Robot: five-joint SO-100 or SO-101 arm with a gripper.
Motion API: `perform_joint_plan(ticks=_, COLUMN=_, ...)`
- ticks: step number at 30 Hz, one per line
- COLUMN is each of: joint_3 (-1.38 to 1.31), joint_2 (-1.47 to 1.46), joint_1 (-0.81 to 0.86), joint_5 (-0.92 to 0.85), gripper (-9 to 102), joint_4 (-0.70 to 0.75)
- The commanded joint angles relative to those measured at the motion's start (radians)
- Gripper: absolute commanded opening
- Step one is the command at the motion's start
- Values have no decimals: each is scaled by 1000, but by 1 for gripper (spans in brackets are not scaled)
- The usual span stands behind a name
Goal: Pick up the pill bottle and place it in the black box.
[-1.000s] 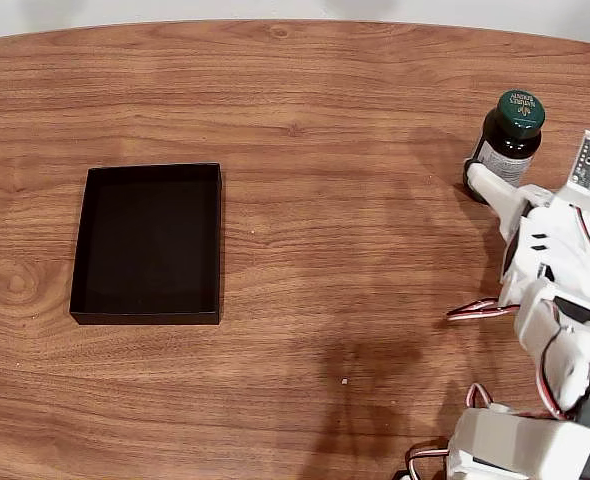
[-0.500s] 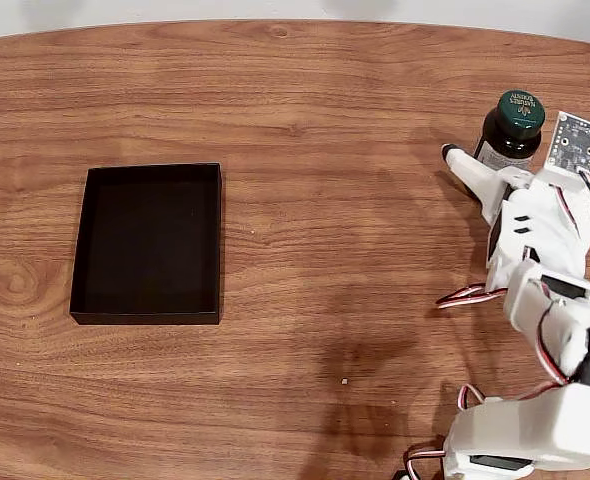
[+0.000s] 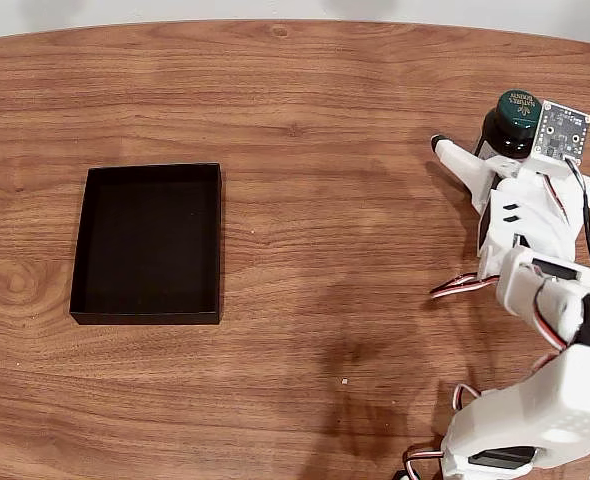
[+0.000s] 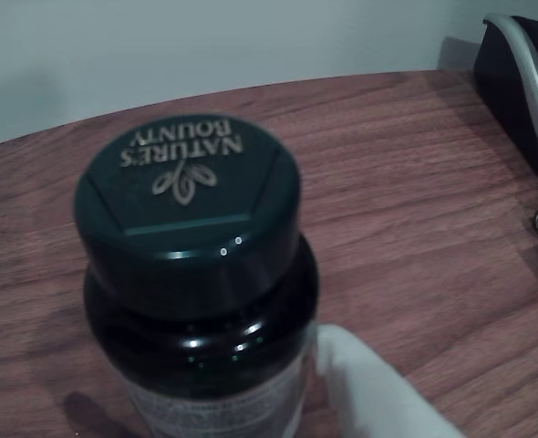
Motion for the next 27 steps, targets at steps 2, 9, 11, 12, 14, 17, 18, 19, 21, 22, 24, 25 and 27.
perform_joint_plan(ticks=2, joint_3=-83, joint_2=-18, joint_1=-12, joint_5=-5, gripper=48, joint_4=-54)
perform_joint_plan(ticks=9, joint_3=-130, joint_2=-72, joint_1=-6, joint_5=-11, gripper=48, joint_4=-63)
perform_joint_plan(ticks=11, joint_3=-146, joint_2=-91, joint_1=-5, joint_5=-11, gripper=48, joint_4=-69)
perform_joint_plan(ticks=12, joint_3=-155, joint_2=-100, joint_1=-2, joint_5=-11, gripper=48, joint_4=-74)
perform_joint_plan(ticks=14, joint_3=-175, joint_2=-120, joint_1=5, joint_5=-11, gripper=48, joint_4=-81)
perform_joint_plan(ticks=17, joint_3=-210, joint_2=-153, joint_1=17, joint_5=-12, gripper=48, joint_4=-84)
perform_joint_plan(ticks=18, joint_3=-221, joint_2=-163, joint_1=21, joint_5=-12, gripper=48, joint_4=-84)
perform_joint_plan(ticks=19, joint_3=-232, joint_2=-173, joint_1=26, joint_5=-15, gripper=48, joint_4=-84)
perform_joint_plan(ticks=21, joint_3=-255, joint_2=-190, joint_1=32, joint_5=-21, gripper=47, joint_4=-75)
perform_joint_plan(ticks=22, joint_3=-265, joint_2=-196, joint_1=37, joint_5=-25, gripper=47, joint_4=-66)
perform_joint_plan(ticks=24, joint_3=-287, joint_2=-207, joint_1=41, joint_5=-28, gripper=46, joint_4=-41)
perform_joint_plan(ticks=25, joint_3=-295, joint_2=-210, joint_1=44, joint_5=-29, gripper=46, joint_4=-35)
perform_joint_plan(ticks=27, joint_3=-308, joint_2=-219, joint_1=48, joint_5=-32, gripper=45, joint_4=-26)
